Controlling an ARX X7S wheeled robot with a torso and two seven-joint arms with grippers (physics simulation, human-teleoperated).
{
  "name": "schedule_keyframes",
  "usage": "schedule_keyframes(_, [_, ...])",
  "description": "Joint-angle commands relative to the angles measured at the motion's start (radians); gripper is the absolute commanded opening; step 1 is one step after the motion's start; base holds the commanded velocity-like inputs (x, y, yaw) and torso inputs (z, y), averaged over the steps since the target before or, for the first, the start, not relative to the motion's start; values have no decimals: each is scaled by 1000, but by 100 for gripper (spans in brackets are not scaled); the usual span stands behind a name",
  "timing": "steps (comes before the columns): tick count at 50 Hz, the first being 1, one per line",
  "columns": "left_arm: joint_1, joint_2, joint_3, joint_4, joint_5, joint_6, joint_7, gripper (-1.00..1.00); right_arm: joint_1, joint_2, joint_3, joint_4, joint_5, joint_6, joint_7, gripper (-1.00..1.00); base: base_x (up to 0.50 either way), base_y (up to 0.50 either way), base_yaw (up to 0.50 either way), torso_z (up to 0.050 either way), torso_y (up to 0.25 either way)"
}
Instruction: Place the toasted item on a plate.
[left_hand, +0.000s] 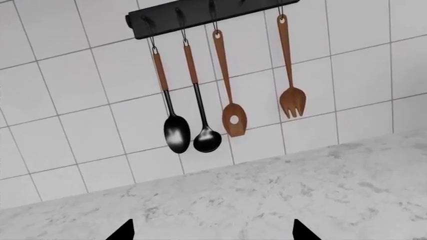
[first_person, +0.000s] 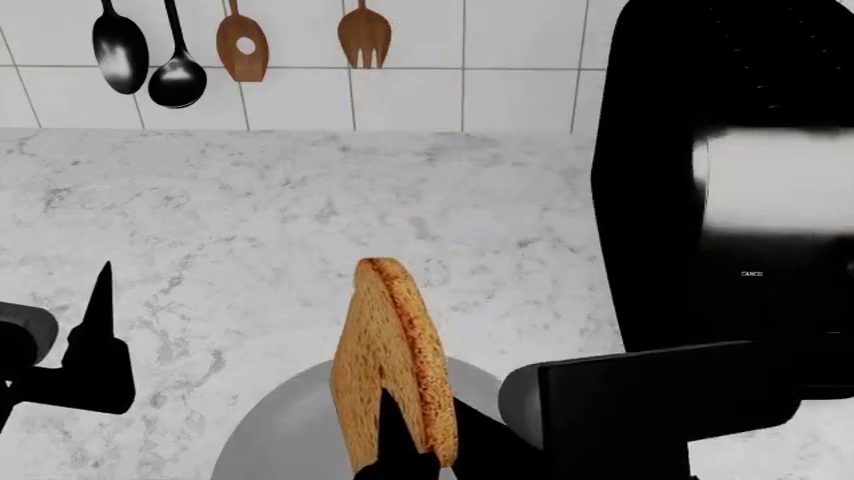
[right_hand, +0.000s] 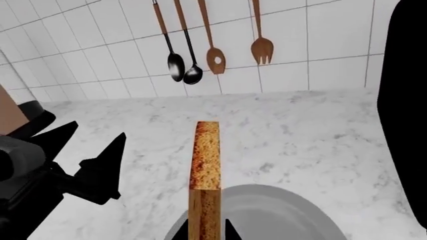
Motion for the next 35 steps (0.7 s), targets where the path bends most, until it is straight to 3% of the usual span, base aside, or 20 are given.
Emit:
schedule_keyframes(1, [1,-4,-2,4,-4,-3,-3,100,-115,-10,5,-20,-76,11,-64,-100,0,0,0,0,0])
schedule_keyframes(13, [-2,-3,9,-7,-2,3,-4,100,-217,-60,2,16,-212,58,-175,-100,0,0,0,0,0])
schedule_keyframes(35, [7,-5,17,-24,3,28,-5,100,-293,-71,31,5,-274,45,-246,-100,0,0,0,0,0])
